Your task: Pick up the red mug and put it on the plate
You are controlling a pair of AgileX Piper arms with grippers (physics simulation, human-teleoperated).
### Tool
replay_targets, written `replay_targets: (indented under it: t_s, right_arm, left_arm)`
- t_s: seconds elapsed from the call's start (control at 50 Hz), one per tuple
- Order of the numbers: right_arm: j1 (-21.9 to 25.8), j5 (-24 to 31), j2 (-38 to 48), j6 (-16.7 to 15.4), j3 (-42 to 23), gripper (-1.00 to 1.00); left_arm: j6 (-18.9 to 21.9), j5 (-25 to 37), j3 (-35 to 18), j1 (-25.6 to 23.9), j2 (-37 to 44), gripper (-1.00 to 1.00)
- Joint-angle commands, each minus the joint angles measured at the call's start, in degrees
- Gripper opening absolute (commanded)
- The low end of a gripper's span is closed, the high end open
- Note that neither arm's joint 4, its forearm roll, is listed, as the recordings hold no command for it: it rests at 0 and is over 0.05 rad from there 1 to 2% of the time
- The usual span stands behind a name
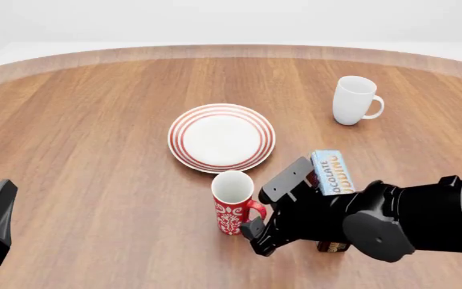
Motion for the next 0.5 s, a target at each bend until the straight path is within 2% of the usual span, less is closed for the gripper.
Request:
replay_targets:
  t_s: [0.02, 0.04, 0.06, 0.5]
  right_arm:
    - [0.09, -0.16, -0.18, 0.16, 0.32, 1.0]
    - [0.09, -0.16, -0.18, 0.16, 0.32, 1.0]
    - [0.14, -0.12, -0.3, 0.12, 0.37, -1.0]
    - [-0.61, 1.56, -4.01, -0.63, 0.89, -1.0]
  left_arm:
    - [0.0, 0.0, 0.0, 0.0, 0.0, 1.0]
    - [0.0, 0.0, 0.0, 0.0, 0.0, 1.0]
    - [0.0, 0.0, 0.0, 0.0, 0.0, 1.0]
    - [0.0, 0.0, 0.0, 0.0, 0.0, 1.0]
